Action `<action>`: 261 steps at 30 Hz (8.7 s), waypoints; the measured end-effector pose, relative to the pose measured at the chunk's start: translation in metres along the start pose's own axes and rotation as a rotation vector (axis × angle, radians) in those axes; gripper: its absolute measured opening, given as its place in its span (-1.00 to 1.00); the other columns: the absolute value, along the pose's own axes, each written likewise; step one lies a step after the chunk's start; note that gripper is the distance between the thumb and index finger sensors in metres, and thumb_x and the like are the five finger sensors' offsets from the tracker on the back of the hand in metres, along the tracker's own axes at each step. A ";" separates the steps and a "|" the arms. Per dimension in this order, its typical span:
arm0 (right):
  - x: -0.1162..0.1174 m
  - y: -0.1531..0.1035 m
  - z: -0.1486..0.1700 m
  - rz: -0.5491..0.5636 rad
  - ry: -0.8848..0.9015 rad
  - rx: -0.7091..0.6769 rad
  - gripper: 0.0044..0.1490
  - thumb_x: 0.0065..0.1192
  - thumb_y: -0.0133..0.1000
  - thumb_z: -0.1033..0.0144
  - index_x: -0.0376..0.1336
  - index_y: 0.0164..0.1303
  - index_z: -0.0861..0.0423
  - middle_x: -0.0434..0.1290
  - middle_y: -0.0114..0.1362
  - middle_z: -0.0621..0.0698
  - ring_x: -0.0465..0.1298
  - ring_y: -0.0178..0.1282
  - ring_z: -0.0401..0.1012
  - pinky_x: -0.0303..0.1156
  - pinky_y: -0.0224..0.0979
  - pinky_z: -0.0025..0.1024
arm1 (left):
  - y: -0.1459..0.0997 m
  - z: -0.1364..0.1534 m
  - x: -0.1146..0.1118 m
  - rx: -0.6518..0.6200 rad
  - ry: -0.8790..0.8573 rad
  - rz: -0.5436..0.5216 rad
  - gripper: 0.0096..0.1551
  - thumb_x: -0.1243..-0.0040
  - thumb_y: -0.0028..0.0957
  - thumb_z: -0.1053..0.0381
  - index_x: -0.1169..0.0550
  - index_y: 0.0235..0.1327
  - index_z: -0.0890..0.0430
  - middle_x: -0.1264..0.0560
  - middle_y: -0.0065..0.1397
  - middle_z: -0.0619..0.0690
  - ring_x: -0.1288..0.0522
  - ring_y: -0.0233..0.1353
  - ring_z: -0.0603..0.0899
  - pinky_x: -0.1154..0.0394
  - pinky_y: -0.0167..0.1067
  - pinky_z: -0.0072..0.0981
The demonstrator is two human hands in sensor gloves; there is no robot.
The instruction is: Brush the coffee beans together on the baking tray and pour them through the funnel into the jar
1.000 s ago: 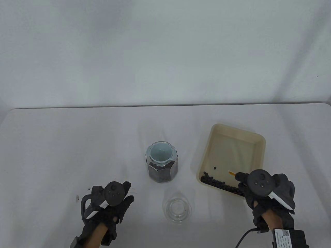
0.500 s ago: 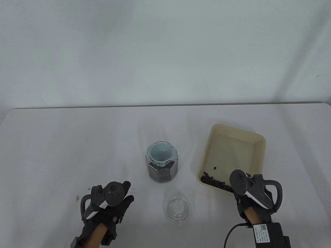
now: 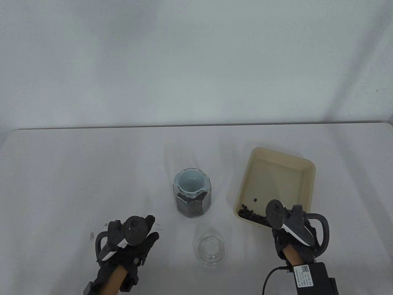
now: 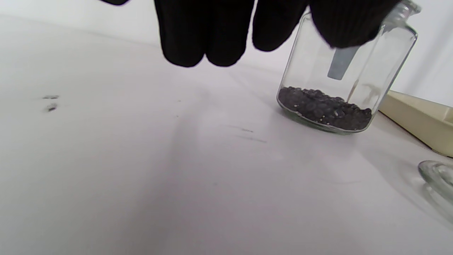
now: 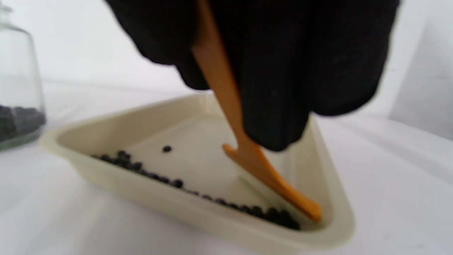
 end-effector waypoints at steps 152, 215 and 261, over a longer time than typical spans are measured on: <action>-0.029 0.015 -0.056 -0.085 0.153 -0.154 -0.43 0.22 0.04 0.12 0.42 0.23 0.03 0.59 0.27 0.23 0.69 0.09 0.05 0.58 0.14 0.00 | -0.003 -0.004 0.002 -0.015 0.005 0.023 -0.20 -0.04 -0.02 -0.37 -0.30 0.52 -0.15 -0.38 0.58 0.01 -0.44 0.56 0.22 -0.09 0.48 0.47; -0.002 0.041 -0.100 -0.071 0.076 0.059 -0.45 0.19 0.08 0.12 0.45 0.15 0.15 0.69 0.07 0.31 0.79 -0.13 0.01 0.70 -0.06 -0.07 | -0.004 -0.004 0.003 -0.015 0.005 0.016 -0.20 -0.04 -0.02 -0.37 -0.30 0.52 -0.14 -0.38 0.57 0.02 -0.45 0.56 0.23 -0.10 0.48 0.47; 0.079 -0.017 0.194 -0.056 0.243 0.100 -0.44 0.41 -0.04 0.32 0.43 0.22 0.05 0.45 0.43 0.20 0.57 0.36 0.07 0.49 0.31 0.00 | -0.003 0.006 0.002 0.064 0.017 0.038 -0.19 -0.03 -0.02 -0.38 -0.29 0.53 -0.13 -0.38 0.58 0.02 -0.43 0.56 0.23 -0.09 0.49 0.47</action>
Point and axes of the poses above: the tracker on the back of each hand, its own z axis roughly to the little-finger side, its own y axis roughly from the wrist to the fingertips, x = y × z, the point moved 4 cm from there along y, roughly from the wrist to the fingertips
